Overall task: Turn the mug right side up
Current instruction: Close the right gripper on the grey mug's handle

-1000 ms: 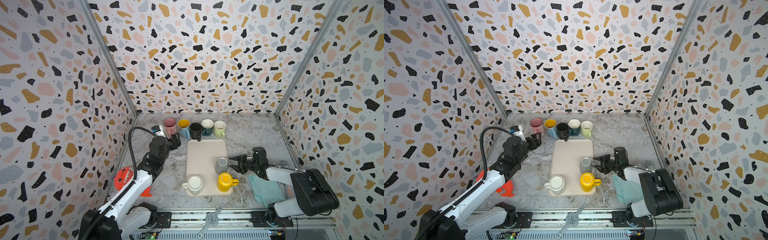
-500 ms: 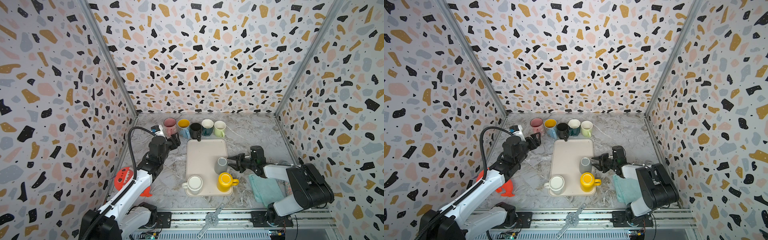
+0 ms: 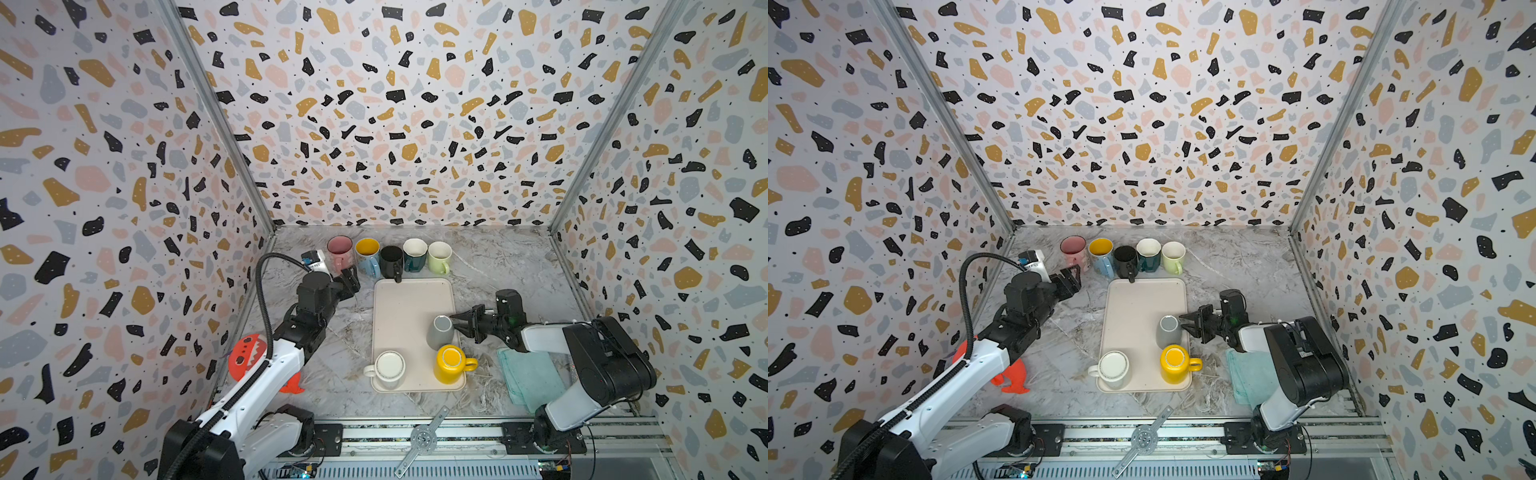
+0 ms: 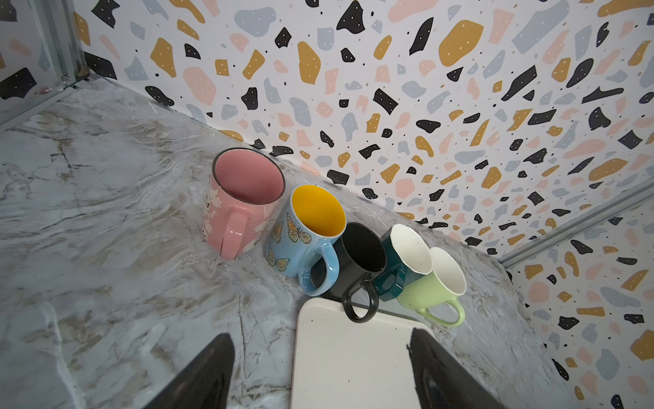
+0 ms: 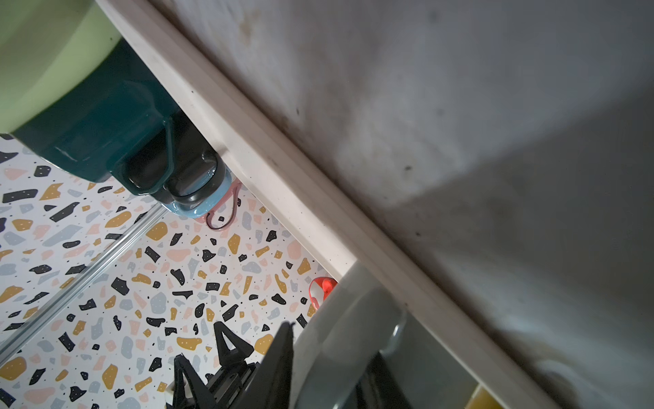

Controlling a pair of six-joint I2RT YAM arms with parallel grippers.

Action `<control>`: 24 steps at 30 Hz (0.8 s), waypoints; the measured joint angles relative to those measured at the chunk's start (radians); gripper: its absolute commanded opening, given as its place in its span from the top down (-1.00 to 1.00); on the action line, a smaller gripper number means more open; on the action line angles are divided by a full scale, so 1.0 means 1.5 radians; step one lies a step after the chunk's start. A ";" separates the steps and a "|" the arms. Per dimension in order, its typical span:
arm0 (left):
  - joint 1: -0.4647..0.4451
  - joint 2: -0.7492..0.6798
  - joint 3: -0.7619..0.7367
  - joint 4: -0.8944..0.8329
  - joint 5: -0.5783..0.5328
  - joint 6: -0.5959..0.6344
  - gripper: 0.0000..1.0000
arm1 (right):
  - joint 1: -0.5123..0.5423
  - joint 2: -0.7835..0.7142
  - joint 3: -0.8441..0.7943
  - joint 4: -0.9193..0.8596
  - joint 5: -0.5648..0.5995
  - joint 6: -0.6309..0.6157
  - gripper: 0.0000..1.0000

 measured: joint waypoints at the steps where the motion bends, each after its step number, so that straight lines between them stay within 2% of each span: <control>1: 0.001 0.000 0.000 0.000 -0.001 0.000 -0.59 | 0.001 0.007 0.004 0.005 -0.001 0.002 0.46; 6: 0.004 0.000 0.000 -0.001 -0.001 0.003 -0.59 | 0.010 0.053 0.030 0.050 -0.003 0.020 0.59; 13: 0.008 0.000 0.000 -0.005 -0.002 0.005 -0.59 | 0.029 0.100 0.082 0.127 -0.021 0.071 1.00; 24: 0.012 0.000 0.000 -0.005 -0.001 0.005 -0.58 | 0.032 0.124 0.122 0.163 -0.019 0.043 1.00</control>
